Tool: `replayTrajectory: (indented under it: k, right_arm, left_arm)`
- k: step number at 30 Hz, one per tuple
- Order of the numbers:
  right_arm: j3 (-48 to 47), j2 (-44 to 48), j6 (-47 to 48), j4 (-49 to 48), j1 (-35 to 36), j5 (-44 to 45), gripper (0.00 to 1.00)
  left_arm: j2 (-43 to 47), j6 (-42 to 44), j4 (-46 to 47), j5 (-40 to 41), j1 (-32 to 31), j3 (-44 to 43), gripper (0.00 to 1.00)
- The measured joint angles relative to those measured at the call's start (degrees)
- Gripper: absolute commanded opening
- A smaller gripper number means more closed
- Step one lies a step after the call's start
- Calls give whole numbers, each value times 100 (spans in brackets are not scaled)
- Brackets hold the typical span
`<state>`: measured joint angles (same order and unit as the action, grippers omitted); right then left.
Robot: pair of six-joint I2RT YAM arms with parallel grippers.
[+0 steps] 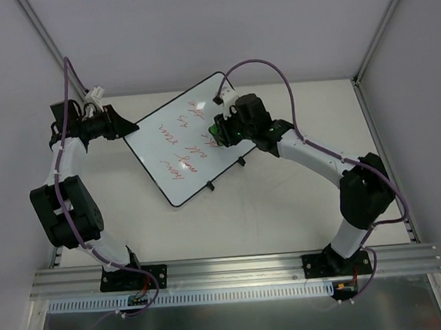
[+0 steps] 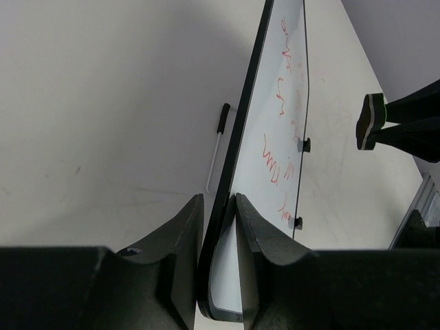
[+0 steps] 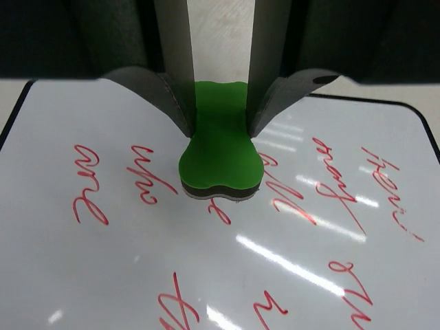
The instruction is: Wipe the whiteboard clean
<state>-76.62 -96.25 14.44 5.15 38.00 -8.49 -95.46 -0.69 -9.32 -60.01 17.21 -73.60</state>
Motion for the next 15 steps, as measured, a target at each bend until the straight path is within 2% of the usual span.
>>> replayTrajectory:
  k: [4, 15]
  right_arm:
    - [-492, -490, -31, -166, 295, 330, 18]
    - [-1390, -1523, -249, -723, 1064, 1108, 13]
  left_arm:
    - [278, 35, 15, 125, -74, 186, 0]
    - [767, 455, 151, 481, -352, 612, 0]
